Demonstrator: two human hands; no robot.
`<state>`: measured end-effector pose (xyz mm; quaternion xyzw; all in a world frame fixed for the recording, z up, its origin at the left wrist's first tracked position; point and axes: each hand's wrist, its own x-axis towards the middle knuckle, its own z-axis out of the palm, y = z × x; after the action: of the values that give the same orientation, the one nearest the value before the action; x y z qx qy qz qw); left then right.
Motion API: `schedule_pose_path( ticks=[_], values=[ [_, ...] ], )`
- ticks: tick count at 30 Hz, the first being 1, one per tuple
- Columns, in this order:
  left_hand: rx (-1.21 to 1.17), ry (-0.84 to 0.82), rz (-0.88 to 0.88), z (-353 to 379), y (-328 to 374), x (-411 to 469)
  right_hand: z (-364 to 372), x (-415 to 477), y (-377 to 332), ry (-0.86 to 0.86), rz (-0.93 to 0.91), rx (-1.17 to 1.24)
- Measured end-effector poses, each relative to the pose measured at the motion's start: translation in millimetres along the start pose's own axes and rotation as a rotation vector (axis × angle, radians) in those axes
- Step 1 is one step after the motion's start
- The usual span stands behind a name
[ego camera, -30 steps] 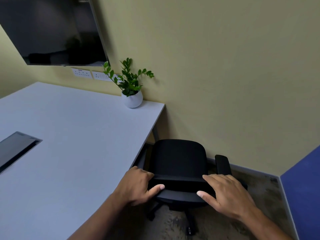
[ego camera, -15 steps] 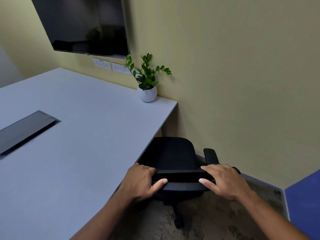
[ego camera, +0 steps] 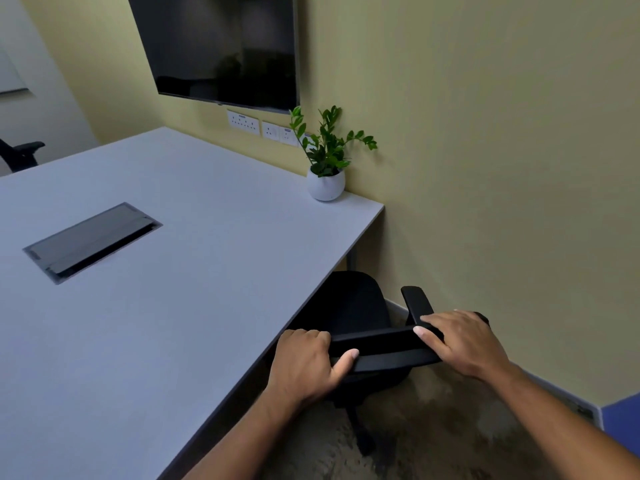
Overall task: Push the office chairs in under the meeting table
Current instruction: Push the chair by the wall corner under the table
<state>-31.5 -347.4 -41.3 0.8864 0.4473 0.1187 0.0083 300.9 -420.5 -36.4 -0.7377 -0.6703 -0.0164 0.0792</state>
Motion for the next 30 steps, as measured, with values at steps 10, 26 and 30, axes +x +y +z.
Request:
schedule_pose_path(
  ticks=[10, 26, 30],
  values=[
    [0.021, 0.045, -0.099, 6, 44, 8, 7, 53, 56, 0.034, -0.17, 0.035],
    [0.046, 0.039, -0.349, 28, 97, 86, 18, 204, 119, 0.006, -0.498, 0.051],
    [0.071, 0.054, -0.399, 33, 99, 107, 22, 239, 121, 0.005, -0.555, 0.077]
  ],
)
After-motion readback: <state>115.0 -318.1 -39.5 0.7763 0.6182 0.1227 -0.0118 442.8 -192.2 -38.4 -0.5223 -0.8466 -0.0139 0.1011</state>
